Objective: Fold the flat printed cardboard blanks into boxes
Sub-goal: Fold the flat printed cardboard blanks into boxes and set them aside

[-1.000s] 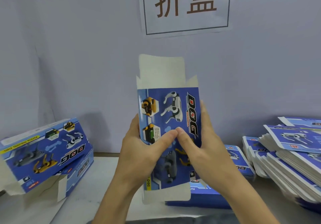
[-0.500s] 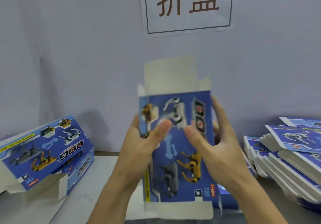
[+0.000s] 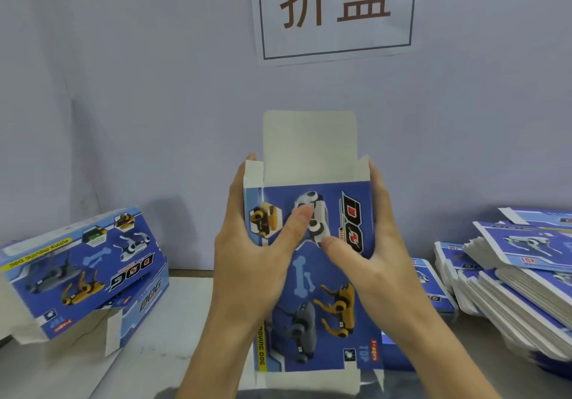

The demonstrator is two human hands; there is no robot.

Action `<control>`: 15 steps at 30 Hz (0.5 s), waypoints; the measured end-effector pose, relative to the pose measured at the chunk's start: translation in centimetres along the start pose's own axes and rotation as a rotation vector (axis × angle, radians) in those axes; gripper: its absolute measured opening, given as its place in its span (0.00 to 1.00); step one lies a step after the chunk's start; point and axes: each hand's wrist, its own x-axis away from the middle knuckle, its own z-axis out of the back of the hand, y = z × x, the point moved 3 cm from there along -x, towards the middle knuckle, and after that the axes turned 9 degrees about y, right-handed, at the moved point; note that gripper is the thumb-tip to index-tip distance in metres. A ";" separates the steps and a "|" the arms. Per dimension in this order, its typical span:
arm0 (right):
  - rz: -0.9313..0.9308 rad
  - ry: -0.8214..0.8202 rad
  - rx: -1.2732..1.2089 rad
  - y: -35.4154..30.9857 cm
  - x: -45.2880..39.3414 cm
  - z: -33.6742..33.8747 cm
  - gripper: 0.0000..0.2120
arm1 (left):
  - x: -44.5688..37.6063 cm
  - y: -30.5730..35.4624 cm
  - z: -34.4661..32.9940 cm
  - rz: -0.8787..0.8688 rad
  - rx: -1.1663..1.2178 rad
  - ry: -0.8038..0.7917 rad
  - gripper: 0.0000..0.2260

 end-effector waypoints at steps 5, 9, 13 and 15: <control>-0.049 0.013 0.017 -0.2 0.1 0.4 0.35 | 0.0 -0.2 0.1 0.000 -0.072 -0.007 0.17; -0.190 -0.005 -0.113 -0.7 -0.6 1.0 0.14 | 0.2 -0.2 -0.3 0.093 -0.066 -0.029 0.18; -0.267 0.067 -0.149 -1.2 -0.6 1.4 0.20 | 0.6 0.3 -1.0 0.125 0.002 -0.047 0.19; -0.249 0.123 -0.077 -1.6 -0.6 1.4 0.21 | 0.8 0.9 -1.3 0.101 0.008 -0.006 0.24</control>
